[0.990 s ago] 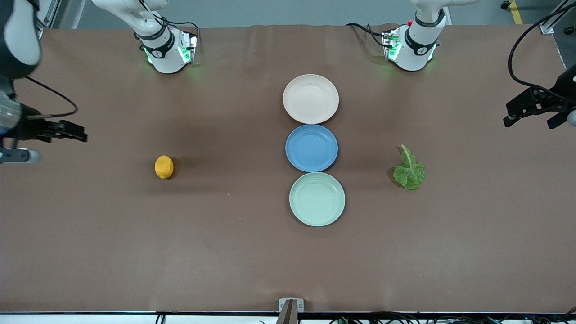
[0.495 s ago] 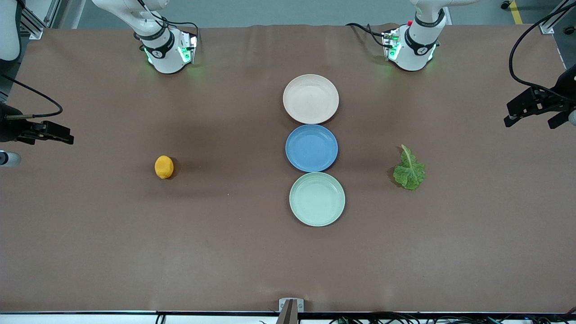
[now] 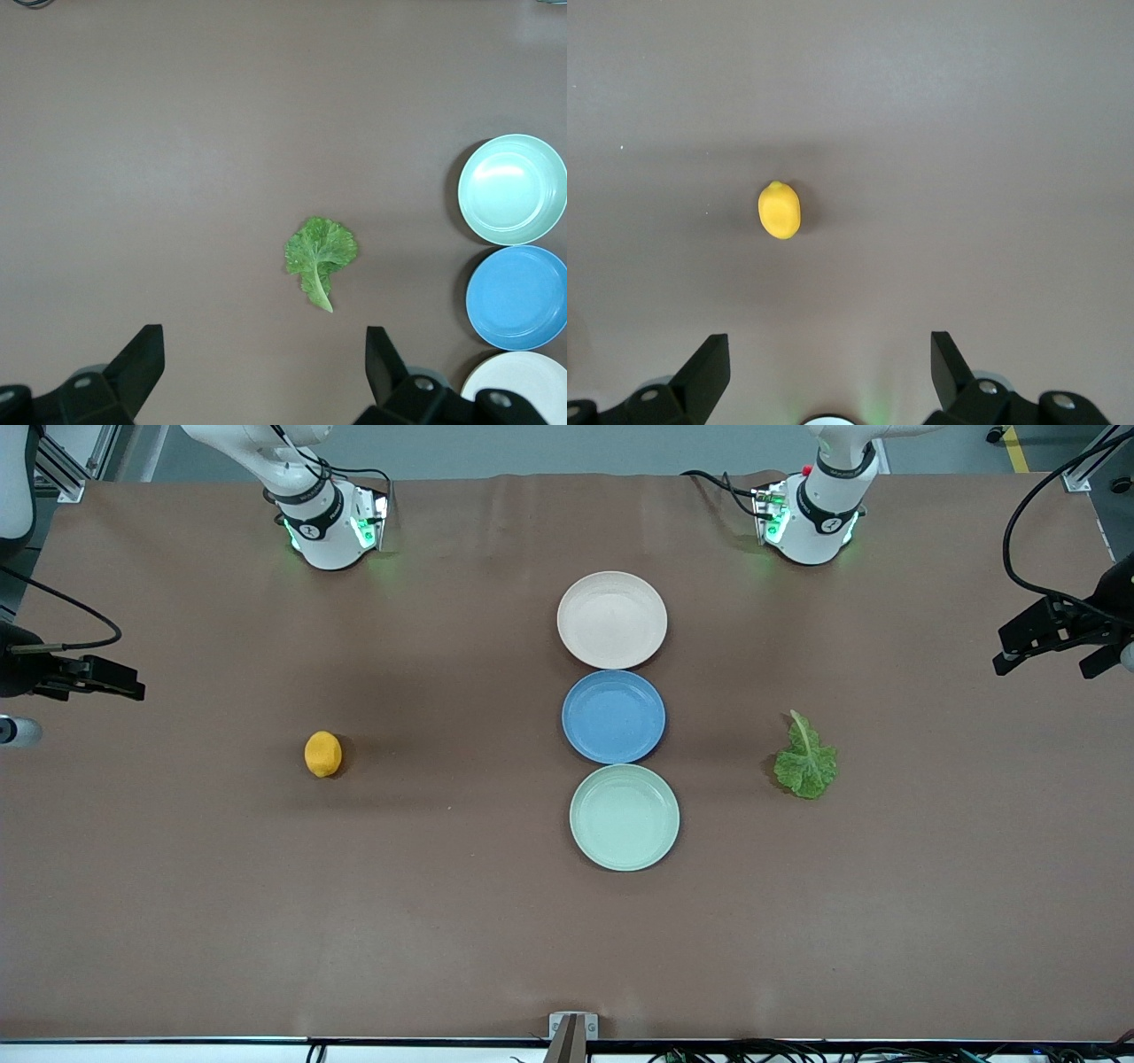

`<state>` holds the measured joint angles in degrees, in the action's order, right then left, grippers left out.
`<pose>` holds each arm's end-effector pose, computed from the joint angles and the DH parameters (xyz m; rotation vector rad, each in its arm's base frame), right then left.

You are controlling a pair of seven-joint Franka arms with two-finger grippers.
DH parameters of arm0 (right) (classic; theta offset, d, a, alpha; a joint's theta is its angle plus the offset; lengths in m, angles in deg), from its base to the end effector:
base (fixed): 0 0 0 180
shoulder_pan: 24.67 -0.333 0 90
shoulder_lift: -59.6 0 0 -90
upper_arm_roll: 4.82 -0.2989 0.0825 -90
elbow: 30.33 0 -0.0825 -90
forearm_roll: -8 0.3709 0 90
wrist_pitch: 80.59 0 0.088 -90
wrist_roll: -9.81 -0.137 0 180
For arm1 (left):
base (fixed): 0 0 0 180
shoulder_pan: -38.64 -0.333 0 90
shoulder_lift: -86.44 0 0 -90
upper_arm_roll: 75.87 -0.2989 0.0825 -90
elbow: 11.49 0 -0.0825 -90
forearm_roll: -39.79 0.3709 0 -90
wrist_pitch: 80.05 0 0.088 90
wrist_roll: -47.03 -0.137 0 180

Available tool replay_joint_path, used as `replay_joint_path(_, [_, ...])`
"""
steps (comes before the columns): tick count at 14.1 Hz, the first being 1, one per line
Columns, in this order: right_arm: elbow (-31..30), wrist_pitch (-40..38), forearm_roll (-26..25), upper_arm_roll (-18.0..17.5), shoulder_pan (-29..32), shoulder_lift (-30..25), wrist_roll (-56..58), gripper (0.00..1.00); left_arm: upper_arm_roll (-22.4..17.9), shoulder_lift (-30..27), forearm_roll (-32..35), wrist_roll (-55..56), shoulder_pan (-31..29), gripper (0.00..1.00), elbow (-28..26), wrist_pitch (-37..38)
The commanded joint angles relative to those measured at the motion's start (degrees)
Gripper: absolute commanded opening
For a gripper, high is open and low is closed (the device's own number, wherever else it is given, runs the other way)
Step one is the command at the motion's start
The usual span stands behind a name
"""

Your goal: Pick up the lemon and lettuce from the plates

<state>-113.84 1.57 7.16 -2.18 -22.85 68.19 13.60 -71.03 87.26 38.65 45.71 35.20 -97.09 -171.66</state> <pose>0.5612 -0.0443 0.5351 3.1206 -0.0195 -0.2728 0.5516 -0.0158 0.6078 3.1163 -0.0744 0.1413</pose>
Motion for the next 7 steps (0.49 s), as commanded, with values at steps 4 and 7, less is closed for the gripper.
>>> replay_joint_path(4, [-10.0,1.9,1.3,-0.6,1.5,-9.7,0.3,1.00,0.1,0.4,-0.6,-0.4,-0.3,1.00,1.5,1.3])
replay_joint_path(7, [-14.0,3.5,1.3,-0.6,1.2,-13.8,0.4,1.00,0.1,0.4,-0.6,-0.3,-0.4,1.00,1.4,1.3])
